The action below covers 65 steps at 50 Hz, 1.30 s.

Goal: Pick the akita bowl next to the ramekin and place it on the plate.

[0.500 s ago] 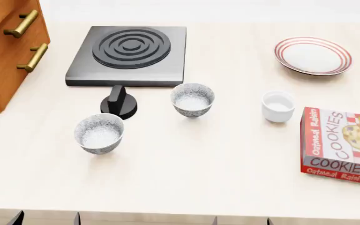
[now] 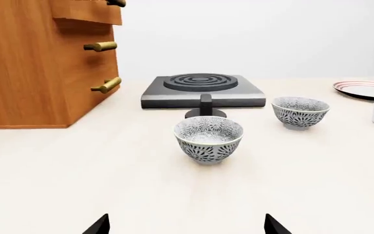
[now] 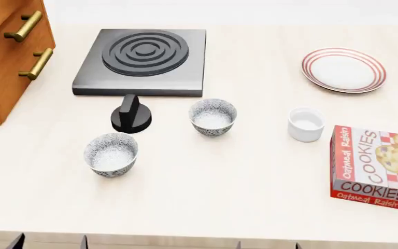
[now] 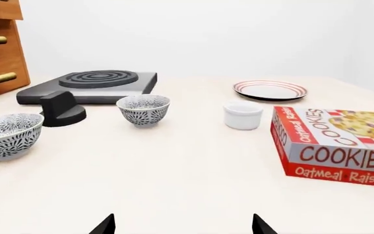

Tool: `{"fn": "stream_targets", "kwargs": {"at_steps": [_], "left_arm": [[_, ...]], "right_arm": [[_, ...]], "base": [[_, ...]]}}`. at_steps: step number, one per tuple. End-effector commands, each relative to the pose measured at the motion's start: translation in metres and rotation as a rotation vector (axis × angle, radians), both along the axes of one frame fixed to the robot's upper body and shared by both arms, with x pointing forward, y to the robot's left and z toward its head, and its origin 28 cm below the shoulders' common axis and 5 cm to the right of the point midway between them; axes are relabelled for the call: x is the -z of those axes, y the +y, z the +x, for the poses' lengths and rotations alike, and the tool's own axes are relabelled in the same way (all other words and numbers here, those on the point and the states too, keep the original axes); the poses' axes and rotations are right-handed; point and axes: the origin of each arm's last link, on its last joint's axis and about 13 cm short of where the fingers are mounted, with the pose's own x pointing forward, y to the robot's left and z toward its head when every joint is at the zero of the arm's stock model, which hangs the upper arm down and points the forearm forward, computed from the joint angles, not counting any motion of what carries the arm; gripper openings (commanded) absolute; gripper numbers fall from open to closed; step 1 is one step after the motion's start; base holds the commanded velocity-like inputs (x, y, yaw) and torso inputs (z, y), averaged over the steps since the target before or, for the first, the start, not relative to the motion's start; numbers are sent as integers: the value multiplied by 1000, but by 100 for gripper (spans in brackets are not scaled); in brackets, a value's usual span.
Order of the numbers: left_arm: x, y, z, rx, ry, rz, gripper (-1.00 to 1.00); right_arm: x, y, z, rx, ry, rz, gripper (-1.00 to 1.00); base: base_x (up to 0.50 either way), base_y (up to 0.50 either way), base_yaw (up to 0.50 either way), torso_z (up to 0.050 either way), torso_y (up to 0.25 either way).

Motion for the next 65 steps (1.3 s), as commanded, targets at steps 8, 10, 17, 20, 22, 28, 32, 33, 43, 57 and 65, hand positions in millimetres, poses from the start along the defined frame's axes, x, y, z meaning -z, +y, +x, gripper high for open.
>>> {"fn": "stream_targets", "kwargs": {"at_steps": [8,10,17,20,22,28,32,33,43,57,65], "left_arm": [[-3,0,-5,-6,-19,42,100],[-4,1,-6,-15,-30,36,100],[-30,0,-25,24,-114,108,100],[-43,2,-27,4,-132,124,100],[-51,4,-30,-2,-137,120,100],[-80,7,-36,-4,-165,112,100],[-100,6,-43,25,-188,107,100],[-103,6,-44,25,-199,114,100],[-135,3,-57,88,-264,182,100],[-157,8,-56,85,-321,153,100],[-162,9,-53,89,-344,175,100]], "right_arm": [[2,2,-2,1,20,-26,100],[1,2,-3,3,21,-25,100],[-25,2,-10,-12,-17,-20,100],[-39,1,-14,-20,-32,-14,100],[-46,1,-15,-31,-38,-16,100],[-72,4,-19,-46,-84,-17,100],[-85,5,-22,-69,-101,-17,100],[-88,5,-23,-68,-106,-17,100],[-134,5,-37,-73,-204,-48,100],[-161,1,-49,-101,-242,-69,100],[-175,1,-56,-100,-260,-75,100]], "base": [[0,0,0,0,0],[0,0,0,0,0],[0,0,0,0,0],[0,0,0,0,0],[0,0,0,0,0],[0,0,0,0,0],[0,0,0,0,0],[0,0,0,0,0],[0,0,0,0,0],[0,0,0,0,0],[0,0,0,0,0]]}}
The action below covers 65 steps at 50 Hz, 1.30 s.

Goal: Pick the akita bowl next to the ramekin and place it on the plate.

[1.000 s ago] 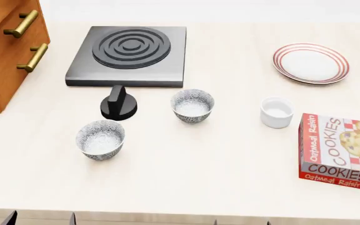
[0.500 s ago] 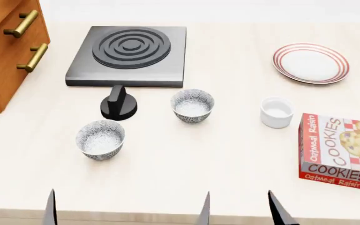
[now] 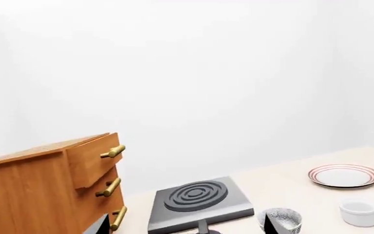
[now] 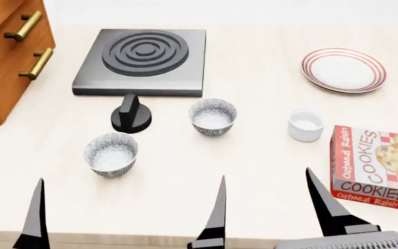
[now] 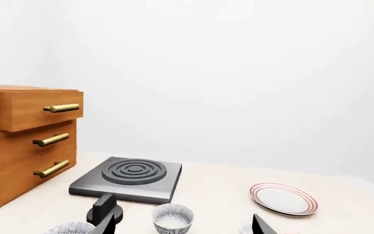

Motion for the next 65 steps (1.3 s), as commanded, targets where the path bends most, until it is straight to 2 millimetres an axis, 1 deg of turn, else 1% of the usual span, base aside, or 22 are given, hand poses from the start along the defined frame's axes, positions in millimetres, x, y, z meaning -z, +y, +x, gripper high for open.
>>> {"fn": "stream_targets", "kwargs": {"at_steps": [1,6,20,36,65], "left_arm": [[-10,5,-1,2,-28,4,100],[-10,4,-1,3,-31,6,100],[-10,5,-1,-11,-30,4,100],[-11,6,0,-18,-31,4,100],[-10,6,0,-24,-22,13,100]], "right_arm": [[-19,-4,-12,9,-19,-23,100],[-20,-4,-12,8,-17,-13,100],[-16,-5,-9,19,-12,14,100],[-18,-7,-9,30,-34,39,100],[-16,-8,-9,34,-30,39,100]], "base": [[0,0,0,0,0],[0,0,0,0,0],[0,0,0,0,0],[20,0,0,0,0],[231,0,0,0,0]]}}
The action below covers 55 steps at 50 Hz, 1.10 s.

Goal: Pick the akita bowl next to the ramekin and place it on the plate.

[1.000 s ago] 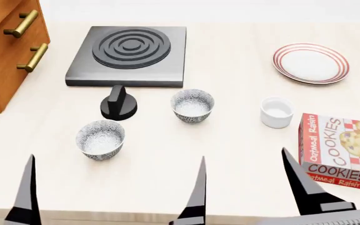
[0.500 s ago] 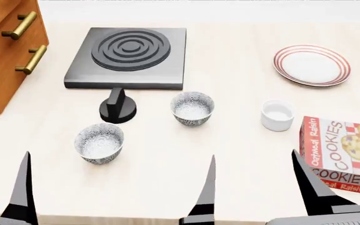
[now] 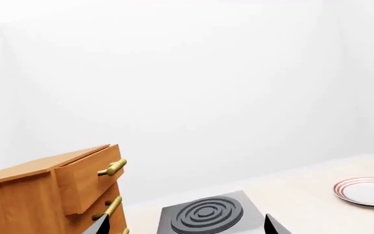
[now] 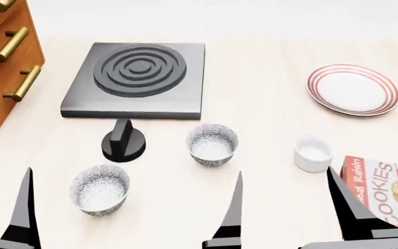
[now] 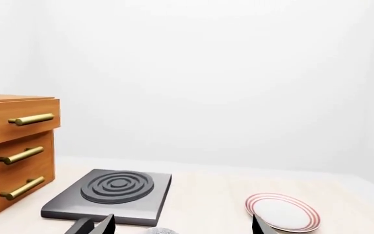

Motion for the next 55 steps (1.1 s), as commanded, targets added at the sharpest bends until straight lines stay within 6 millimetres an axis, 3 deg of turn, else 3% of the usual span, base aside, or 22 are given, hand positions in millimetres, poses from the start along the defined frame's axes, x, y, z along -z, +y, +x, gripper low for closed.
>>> {"fn": "stream_targets", "kwargs": {"at_steps": [1,55], "left_arm": [[1,2,-1,-7,6,-2,100],[0,2,0,-11,3,-2,100]], "right_arm": [[-2,-1,2,4,-28,14,100],[-1,0,2,-1,-26,12,100]], "base": [[242,0,0,0,0],[242,0,0,0,0]]}}
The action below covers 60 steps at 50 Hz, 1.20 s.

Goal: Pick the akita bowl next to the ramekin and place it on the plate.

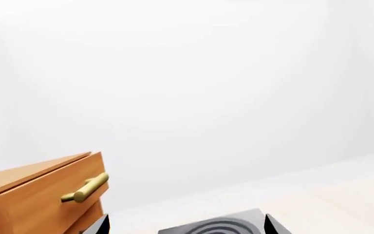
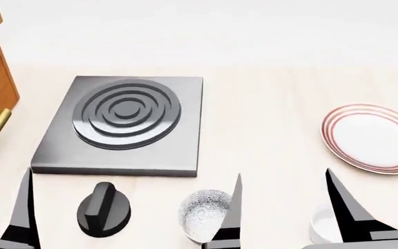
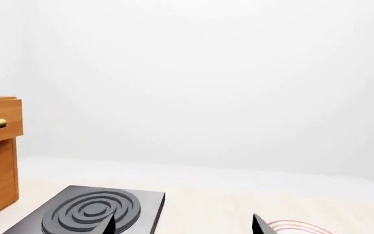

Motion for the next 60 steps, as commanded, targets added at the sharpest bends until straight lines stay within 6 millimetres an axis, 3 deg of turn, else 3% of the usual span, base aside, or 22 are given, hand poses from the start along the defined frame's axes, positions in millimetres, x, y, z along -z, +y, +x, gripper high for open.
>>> {"fn": "stream_targets", "kwargs": {"at_steps": [1,41,60], "left_arm": [[0,2,0,-8,2,-5,100],[-1,2,1,-11,2,-2,100],[-2,4,1,-37,-5,-1,100]], "right_arm": [[-3,0,2,2,-31,15,100],[-3,-1,3,9,-41,6,100],[1,0,4,9,-25,10,100]], "base": [[242,0,0,0,0],[243,0,0,0,0],[0,0,0,0,0]]}}
